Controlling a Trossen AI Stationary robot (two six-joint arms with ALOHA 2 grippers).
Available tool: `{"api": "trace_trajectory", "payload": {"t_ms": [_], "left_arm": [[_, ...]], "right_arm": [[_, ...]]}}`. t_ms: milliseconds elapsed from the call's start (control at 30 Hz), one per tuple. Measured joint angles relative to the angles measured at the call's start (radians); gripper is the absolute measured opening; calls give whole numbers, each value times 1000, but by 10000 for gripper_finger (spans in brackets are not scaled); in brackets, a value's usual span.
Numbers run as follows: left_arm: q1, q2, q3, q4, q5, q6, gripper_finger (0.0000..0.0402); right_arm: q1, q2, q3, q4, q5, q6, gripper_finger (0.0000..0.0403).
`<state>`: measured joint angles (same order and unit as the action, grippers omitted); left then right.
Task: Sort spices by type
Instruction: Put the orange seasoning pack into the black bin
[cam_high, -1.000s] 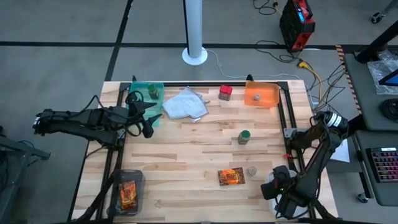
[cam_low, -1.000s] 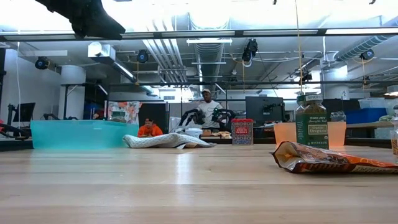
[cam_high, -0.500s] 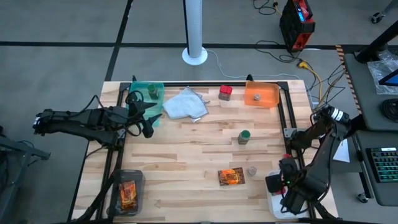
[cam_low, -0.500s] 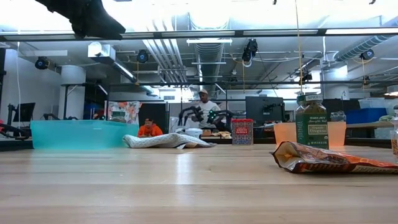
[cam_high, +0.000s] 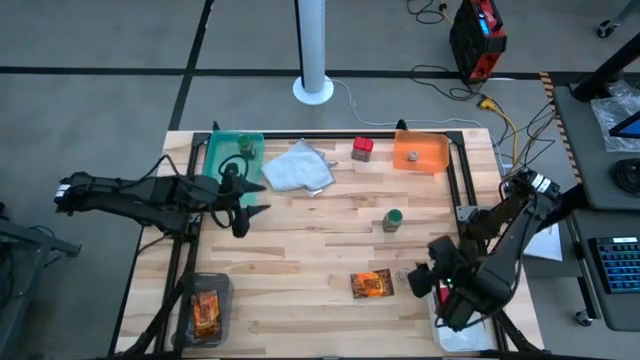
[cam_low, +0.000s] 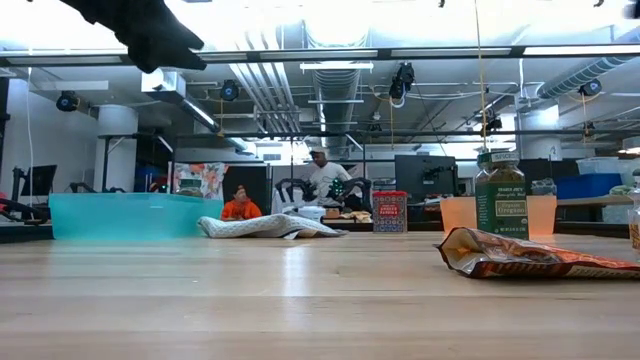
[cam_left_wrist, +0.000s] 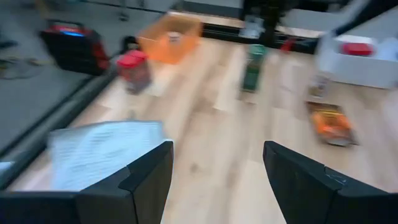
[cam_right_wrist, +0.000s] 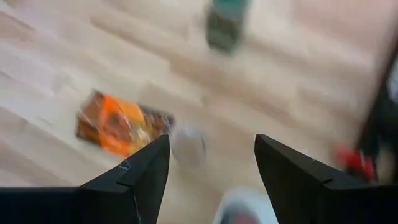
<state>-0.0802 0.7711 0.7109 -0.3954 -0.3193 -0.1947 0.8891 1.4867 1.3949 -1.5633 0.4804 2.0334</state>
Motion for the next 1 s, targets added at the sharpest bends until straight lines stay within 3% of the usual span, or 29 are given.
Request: {"api": "trace_trajectory", "payload": {"t_ms": [167,400,533,633,867,1000], "left_arm": [[-66,39,8,10,21,-55,233],[-163,103,20,82,-35,-134,233],[-206,161,29,145,-37,-180,233],[-235,217,29,214,-38,-198,233],[-294,380,30,416,-40,-215,233],[-335,474,30,538,-131,-222,233]], "right_arm": [[-30,15,-1,21,261,-209,228],[-32,44,-3,68,670,-435,220],[-32,63,-6,95,810,-498,219],[-32,74,-6,104,833,-500,219],[-17,75,-8,118,768,-501,219],[-3,75,-7,120,738,-507,219]]}}
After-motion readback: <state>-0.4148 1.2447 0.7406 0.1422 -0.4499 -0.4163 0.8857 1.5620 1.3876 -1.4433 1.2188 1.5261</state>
